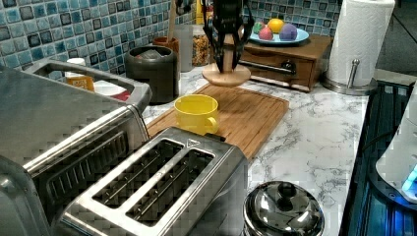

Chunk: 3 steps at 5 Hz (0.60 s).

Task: Open the lid of the tea container.

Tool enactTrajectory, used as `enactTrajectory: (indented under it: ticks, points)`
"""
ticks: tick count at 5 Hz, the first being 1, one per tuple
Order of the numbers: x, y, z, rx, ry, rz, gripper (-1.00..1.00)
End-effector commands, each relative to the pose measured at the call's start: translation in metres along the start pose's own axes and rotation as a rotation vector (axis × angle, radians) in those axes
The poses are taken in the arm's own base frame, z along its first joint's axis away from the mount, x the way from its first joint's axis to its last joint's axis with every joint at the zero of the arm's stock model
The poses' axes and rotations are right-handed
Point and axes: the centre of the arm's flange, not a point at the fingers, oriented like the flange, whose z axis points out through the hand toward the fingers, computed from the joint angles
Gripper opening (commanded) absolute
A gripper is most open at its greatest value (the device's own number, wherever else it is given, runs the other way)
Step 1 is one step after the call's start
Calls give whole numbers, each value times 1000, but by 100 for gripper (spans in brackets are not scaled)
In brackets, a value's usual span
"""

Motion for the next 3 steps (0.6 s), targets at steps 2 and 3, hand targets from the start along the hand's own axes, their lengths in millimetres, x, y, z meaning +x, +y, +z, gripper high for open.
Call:
enactTrajectory:
  ticks: [2,3]
  points:
    - [-68,-59,-264,247,194,-377,-100]
    - [-68,-59,-264,247,194,-377,-100]
